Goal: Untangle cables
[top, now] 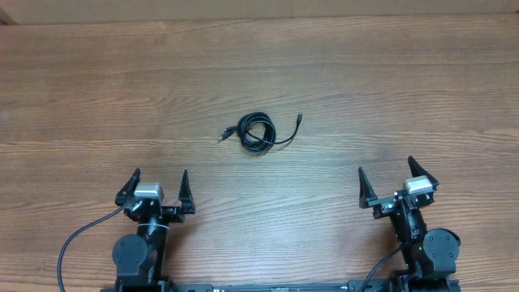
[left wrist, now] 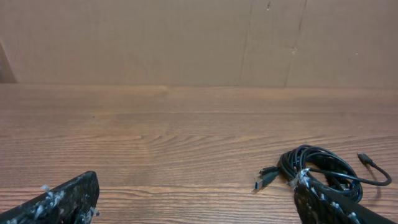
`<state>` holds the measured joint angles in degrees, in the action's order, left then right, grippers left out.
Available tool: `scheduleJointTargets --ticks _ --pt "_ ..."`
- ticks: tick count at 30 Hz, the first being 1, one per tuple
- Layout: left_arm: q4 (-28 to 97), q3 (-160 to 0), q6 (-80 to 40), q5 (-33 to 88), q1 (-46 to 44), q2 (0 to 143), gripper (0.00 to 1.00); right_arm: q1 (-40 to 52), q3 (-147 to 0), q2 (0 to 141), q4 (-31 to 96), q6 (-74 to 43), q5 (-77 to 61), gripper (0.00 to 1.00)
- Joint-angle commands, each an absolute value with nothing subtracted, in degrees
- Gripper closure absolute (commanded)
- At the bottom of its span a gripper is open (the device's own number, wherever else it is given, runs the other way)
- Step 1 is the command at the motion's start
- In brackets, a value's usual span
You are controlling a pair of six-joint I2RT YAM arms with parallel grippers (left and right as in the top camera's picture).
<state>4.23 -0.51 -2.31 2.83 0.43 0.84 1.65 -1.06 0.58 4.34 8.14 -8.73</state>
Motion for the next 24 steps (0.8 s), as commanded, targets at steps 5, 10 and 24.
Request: scheduleJointTargets --ticks 5,10,24 --pt "4.23 -0.27 -0.62 3.64 0.73 0.25 0.0 2.09 -0.47 0.16 4.12 7.99 -8.62 0.0" --pt "4.23 -0.27 -0.6 3.64 0.73 0.25 0.0 2.09 -0.47 0.16 4.12 7.99 -8.62 0.0" --pt "4.23 -0.27 -0.62 3.62 0.73 0.25 0.0 2.09 -0.47 0.16 3.95 7.99 -7.42 0.0"
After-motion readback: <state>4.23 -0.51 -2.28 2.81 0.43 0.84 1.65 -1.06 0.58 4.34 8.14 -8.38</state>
